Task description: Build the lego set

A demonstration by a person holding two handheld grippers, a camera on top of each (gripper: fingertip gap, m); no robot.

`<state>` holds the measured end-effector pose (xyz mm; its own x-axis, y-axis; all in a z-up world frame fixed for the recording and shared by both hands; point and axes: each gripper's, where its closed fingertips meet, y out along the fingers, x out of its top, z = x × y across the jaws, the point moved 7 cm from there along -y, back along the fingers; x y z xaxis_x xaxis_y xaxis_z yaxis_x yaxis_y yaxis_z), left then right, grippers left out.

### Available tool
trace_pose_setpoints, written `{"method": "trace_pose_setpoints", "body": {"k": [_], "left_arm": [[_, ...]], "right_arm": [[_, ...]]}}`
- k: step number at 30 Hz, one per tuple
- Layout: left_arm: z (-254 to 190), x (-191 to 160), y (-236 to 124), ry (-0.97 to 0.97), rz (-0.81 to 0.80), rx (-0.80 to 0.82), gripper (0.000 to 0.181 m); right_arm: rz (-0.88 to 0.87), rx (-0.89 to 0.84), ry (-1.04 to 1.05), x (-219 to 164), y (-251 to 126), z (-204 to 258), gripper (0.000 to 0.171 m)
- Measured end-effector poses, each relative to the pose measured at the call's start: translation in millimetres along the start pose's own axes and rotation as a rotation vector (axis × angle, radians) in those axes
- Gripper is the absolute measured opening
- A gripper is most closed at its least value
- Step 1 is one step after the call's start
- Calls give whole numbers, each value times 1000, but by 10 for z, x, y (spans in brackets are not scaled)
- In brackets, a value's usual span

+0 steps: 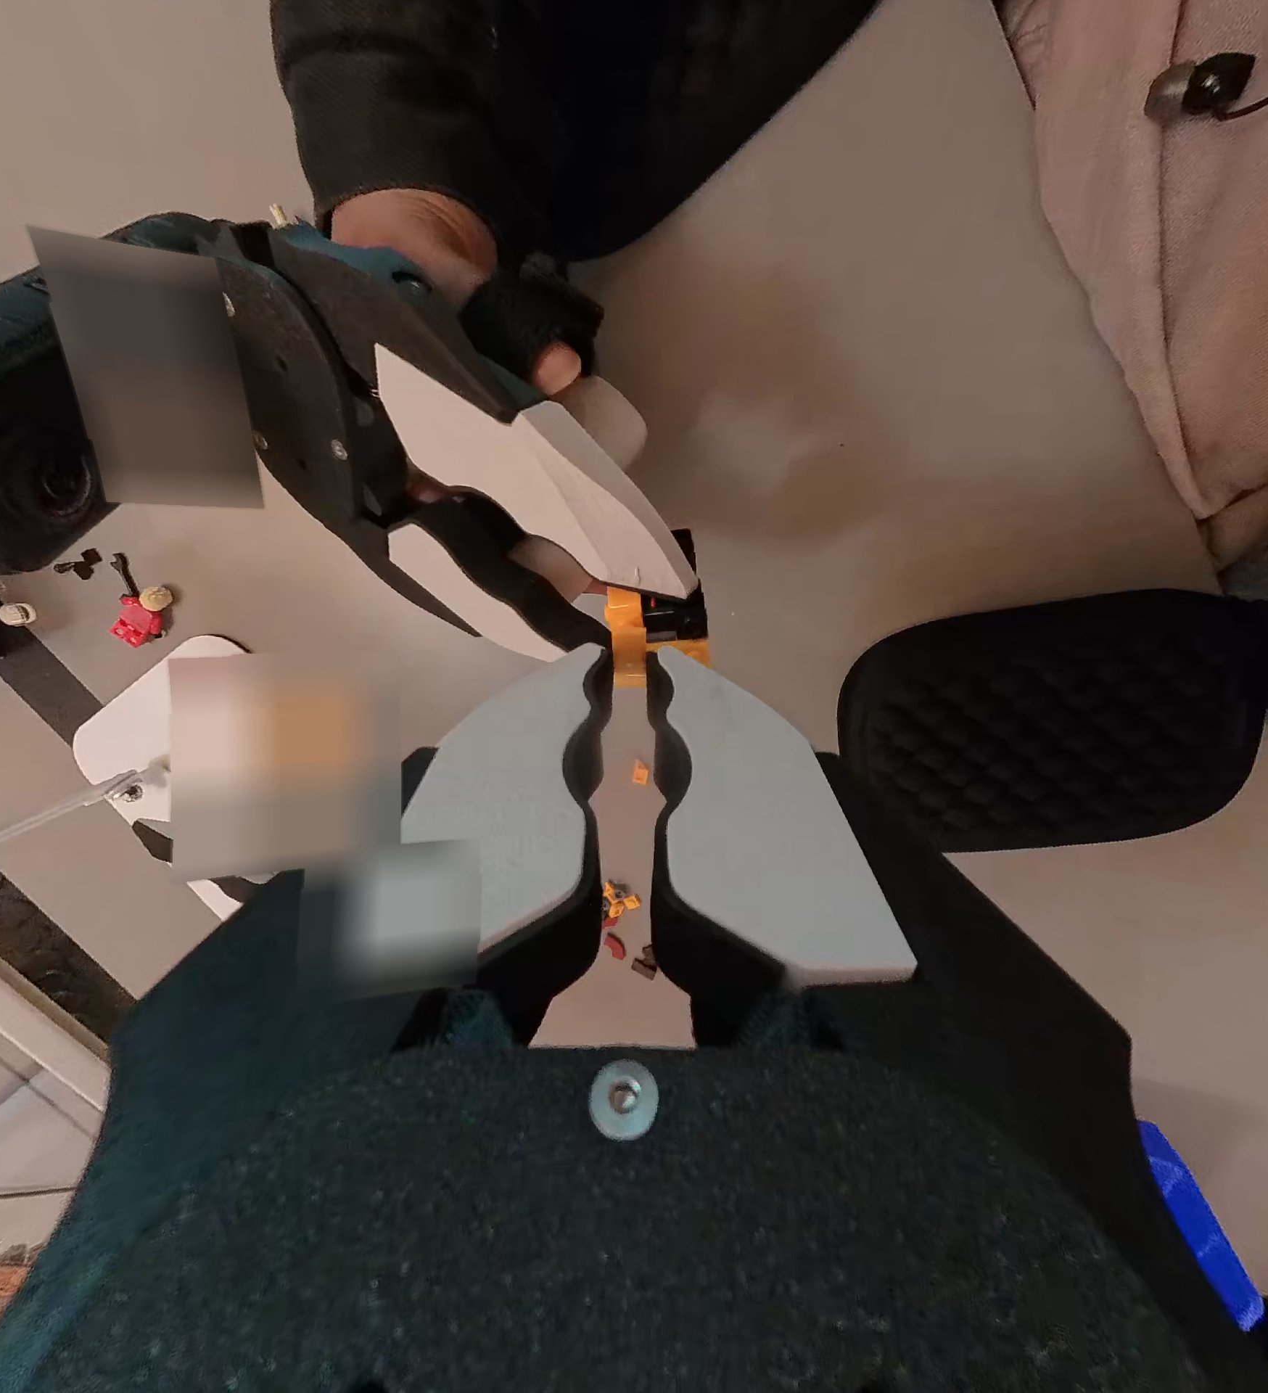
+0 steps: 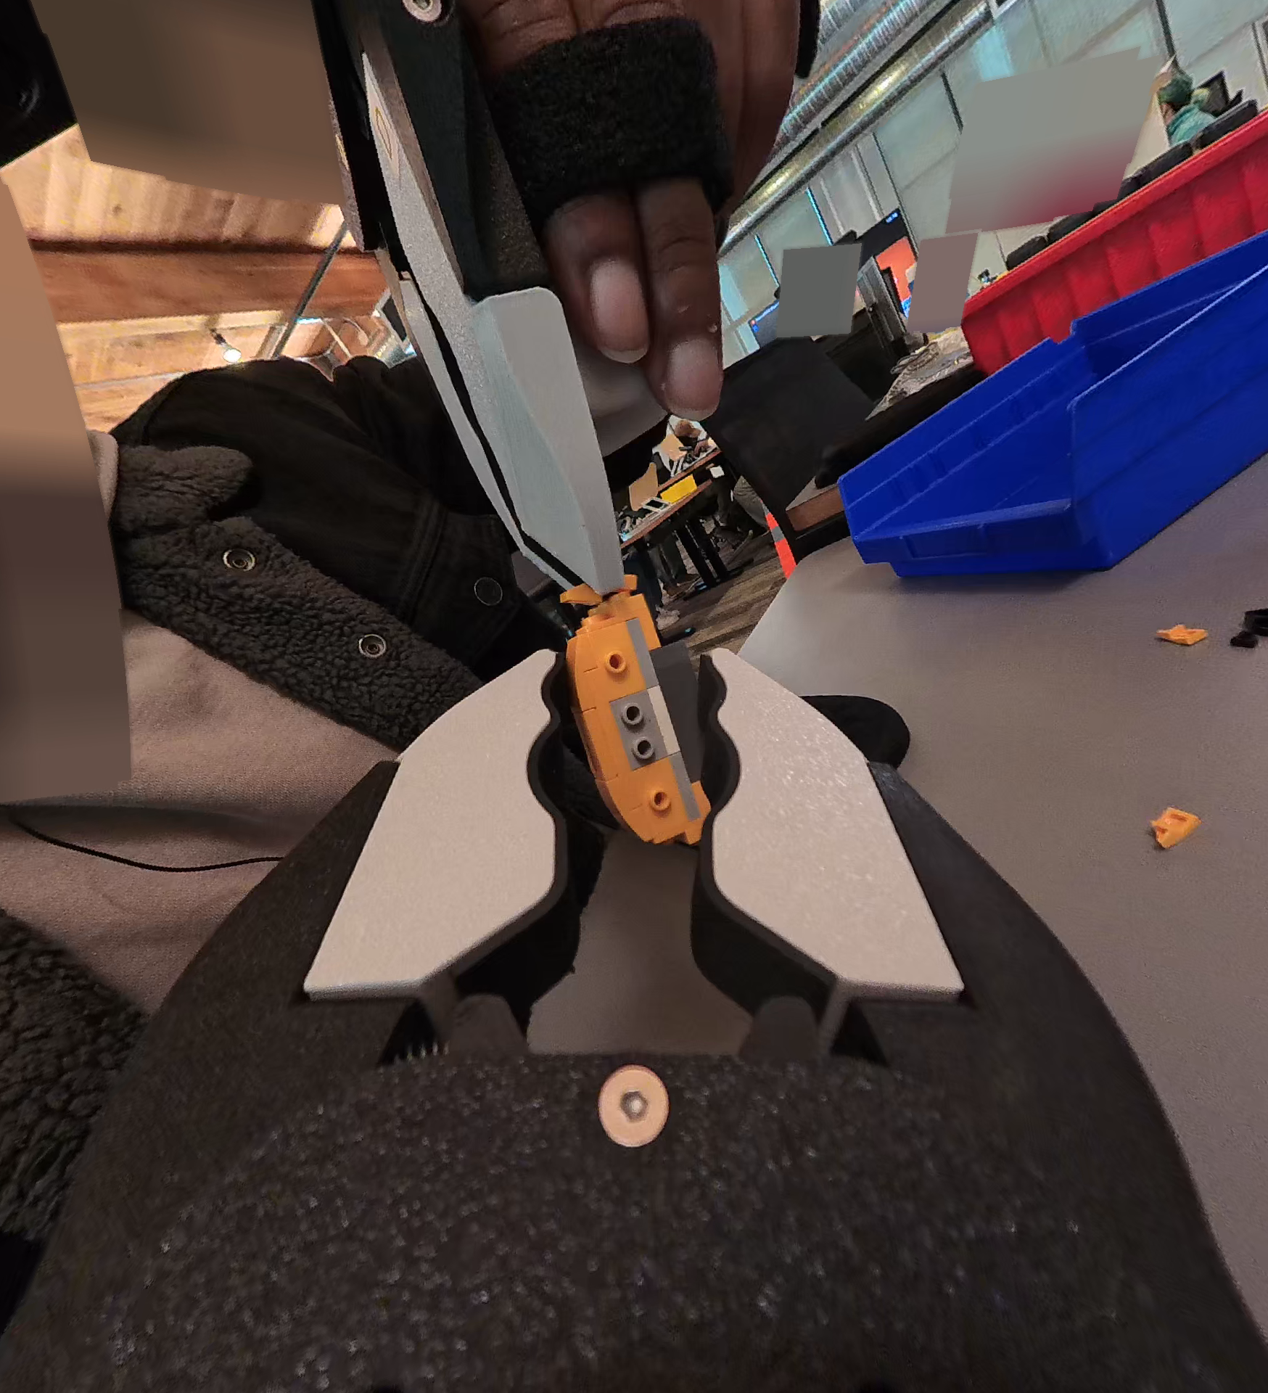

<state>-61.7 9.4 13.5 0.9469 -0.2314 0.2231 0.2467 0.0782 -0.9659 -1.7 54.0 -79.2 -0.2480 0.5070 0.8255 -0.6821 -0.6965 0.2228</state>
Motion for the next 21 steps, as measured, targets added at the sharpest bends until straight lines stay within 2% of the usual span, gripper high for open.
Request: {"method": "trace_pose_setpoints", "body": {"k": [16,19,21], "left_arm": [[10,12,-64,1,7,9,12],[11,-11,-141,-33,-43,19,12],[31,-38,-206,-111,-148,20,11]], "right_arm": [[-13,19,-47,5,-6,43,32],[-11,20,-71,1,-1,60,32],[-7,11,-94,-4,1,68,32]]}}
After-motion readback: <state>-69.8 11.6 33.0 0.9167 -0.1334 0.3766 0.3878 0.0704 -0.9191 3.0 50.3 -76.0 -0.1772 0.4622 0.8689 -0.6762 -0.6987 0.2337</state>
